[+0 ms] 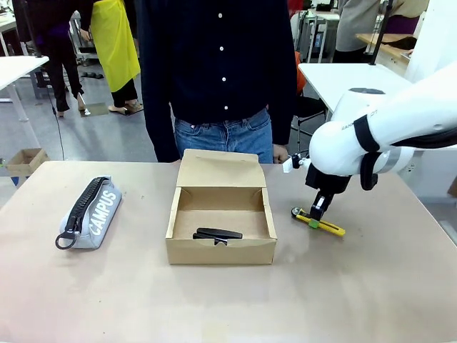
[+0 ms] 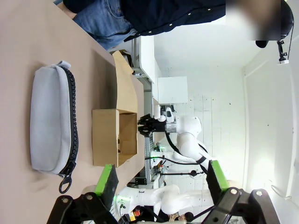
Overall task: Pack the items into the box.
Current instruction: Pick up the item specified by the human and place it in the Mailer Box.
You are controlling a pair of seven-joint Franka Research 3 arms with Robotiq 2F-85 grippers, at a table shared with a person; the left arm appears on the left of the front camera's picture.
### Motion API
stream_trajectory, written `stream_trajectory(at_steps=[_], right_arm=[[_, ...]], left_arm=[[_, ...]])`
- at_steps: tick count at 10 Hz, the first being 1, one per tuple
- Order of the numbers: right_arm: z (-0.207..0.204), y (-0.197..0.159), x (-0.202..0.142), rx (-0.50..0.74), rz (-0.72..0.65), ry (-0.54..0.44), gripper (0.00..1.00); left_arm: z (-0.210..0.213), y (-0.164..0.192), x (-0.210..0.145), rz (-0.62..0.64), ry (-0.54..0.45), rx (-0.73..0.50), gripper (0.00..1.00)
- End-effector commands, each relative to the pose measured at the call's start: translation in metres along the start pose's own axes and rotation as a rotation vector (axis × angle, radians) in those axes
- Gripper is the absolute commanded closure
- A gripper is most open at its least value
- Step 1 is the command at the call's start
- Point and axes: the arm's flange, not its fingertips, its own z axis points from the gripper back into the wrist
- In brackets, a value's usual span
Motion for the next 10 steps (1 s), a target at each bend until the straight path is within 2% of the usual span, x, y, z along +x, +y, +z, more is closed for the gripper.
stream_trajectory(at_steps=[1,2,3,4,5,7,8,9,10], right_arm=[[0.076,0.031,-0.026,-0.095,-0.077,-0.006,1.00],[0.114,0.053,-0.040,-0.111,-0.093,-0.029,1.00],[0.132,0.063,-0.049,-0.130,-0.142,-0.027,1.00],[0.134,0.063,-0.054,-0.086,-0.206,-0.007,1.00],[0.116,0.044,-0.036,-0.092,-0.094,-0.045,1.00],[0.116,0.044,-0.036,-0.092,-0.094,-0.045,1.00],[0.138,0.060,-0.050,-0.094,-0.130,-0.039,0.73],[0.134,0.061,-0.060,-0.124,-0.130,-0.105,0.73],[0.138,0.066,-0.054,-0.168,-0.108,-0.104,0.73]], left_arm=[[0.000,-0.002,-0.001,-0.009,-0.001,-0.017,0.00],[0.000,-0.002,-0.001,-0.009,-0.001,-0.017,0.00],[0.000,-0.002,-0.001,-0.009,-0.001,-0.017,0.00],[0.000,-0.002,-0.001,-0.009,-0.001,-0.017,0.00],[0.000,-0.002,-0.001,-0.009,-0.001,-0.017,0.00],[0.000,-0.002,-0.001,-0.009,-0.001,-0.017,0.00],[0.000,-0.002,-0.001,-0.009,-0.001,-0.017,0.00],[0.000,-0.002,-0.001,-0.009,-0.001,-0.017,0.00],[0.000,-0.002,-0.001,-0.009,-0.001,-0.017,0.00]])
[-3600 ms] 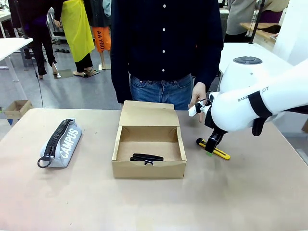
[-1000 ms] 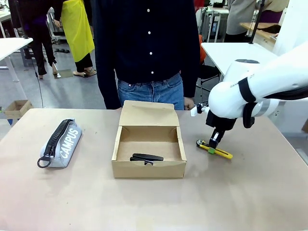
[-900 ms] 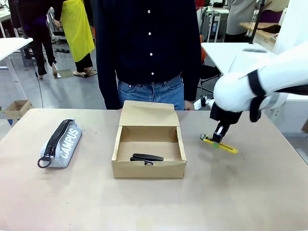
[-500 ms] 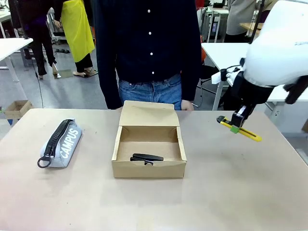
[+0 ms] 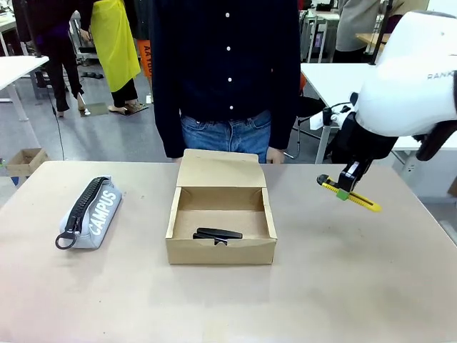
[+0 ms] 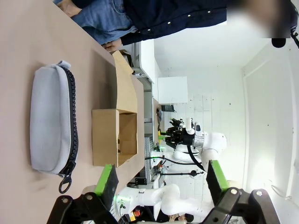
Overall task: Pack the items into the box.
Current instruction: Pick up the item specified by the human and place it in the Mailer Box.
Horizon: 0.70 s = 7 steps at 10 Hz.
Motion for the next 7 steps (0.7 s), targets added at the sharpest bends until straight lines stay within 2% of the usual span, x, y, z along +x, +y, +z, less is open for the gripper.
stream_trajectory(at_steps=[1,2,4,6,7], right_arm=[[0.013,0.013,0.003,-0.067,0.046,-0.053,0.73],[0.023,0.026,0.022,-0.087,0.114,-0.065,0.73],[0.039,0.066,0.080,-0.113,0.338,-0.059,0.73],[0.042,0.128,0.143,-0.118,0.604,-0.020,0.73],[0.037,0.159,0.163,-0.122,0.703,-0.009,0.73]], left_arm=[[0.000,-0.002,-0.001,-0.009,0.000,-0.017,0.00],[0.000,-0.002,-0.001,-0.009,0.000,-0.017,0.00],[0.000,-0.002,-0.001,-0.009,0.000,-0.017,0.00],[0.000,-0.002,-0.001,-0.009,0.000,-0.017,0.00],[0.000,-0.002,-0.001,-0.009,0.000,-0.017,0.00]])
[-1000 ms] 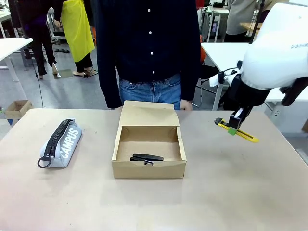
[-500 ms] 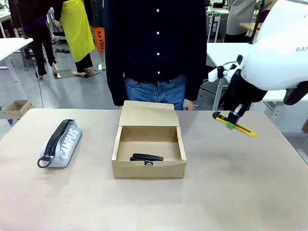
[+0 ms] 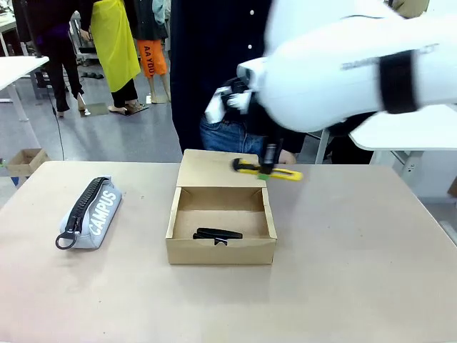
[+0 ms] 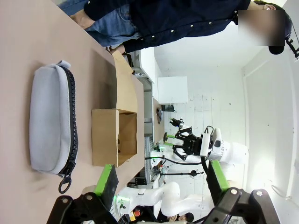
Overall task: Pack the items into the box.
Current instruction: Pick up the item specified by the human and place it in the Mailer Box.
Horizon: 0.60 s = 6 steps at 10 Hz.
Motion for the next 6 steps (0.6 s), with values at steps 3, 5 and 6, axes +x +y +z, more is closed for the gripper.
stream_trajectory(at_steps=[3,5,6], right_arm=[[-0.042,0.006,0.080,0.086,0.243,0.055,0.73],[-0.064,0.009,0.087,0.111,0.240,0.090,0.73],[-0.069,0.008,0.088,0.127,0.239,0.087,0.73]], left_arm=[[0.000,-0.002,-0.001,-0.009,-0.001,-0.017,0.00],[0.000,-0.002,-0.001,-0.009,-0.001,-0.017,0.00],[0.000,-0.002,-0.001,-0.009,-0.001,-0.017,0.00]])
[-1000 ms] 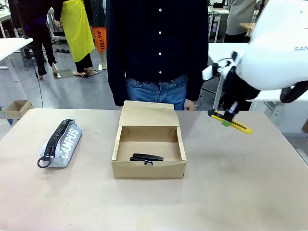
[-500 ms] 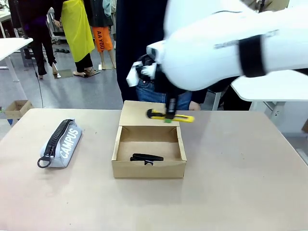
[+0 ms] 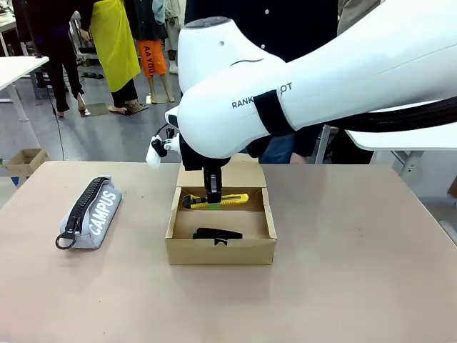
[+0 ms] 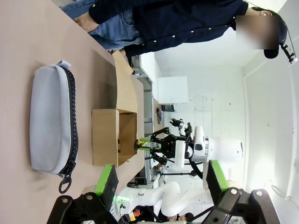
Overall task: Pack the items into the box.
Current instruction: Pick up the item specified by the human and place it in the Mailer Box.
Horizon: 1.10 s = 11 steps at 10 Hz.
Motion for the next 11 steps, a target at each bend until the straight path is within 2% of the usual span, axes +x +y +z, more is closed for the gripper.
stream_trajectory(at_steps=[1,5,6,7,8,11], right_arm=[[0.005,-0.004,0.001,0.014,0.017,0.012,0.73],[-0.003,-0.006,-0.002,0.032,0.011,0.014,0.73],[-0.002,-0.006,-0.003,0.036,0.010,0.010,0.57],[-0.002,-0.006,-0.005,0.031,0.007,0.001,0.13],[-0.001,-0.006,-0.006,0.030,0.001,0.002,0.00],[0.001,-0.009,-0.013,0.032,-0.016,-0.004,0.00]], left_arm=[[0.000,-0.002,-0.001,-0.009,-0.001,-0.017,0.00],[0.000,-0.002,-0.001,-0.009,-0.001,-0.017,0.00],[0.000,-0.002,-0.001,-0.009,-0.001,-0.017,0.00],[0.000,-0.002,-0.001,-0.009,-0.001,-0.017,0.00],[0.000,-0.002,-0.001,-0.009,-0.001,-0.017,0.00],[0.000,-0.002,-0.001,-0.009,-0.001,-0.017,0.00]])
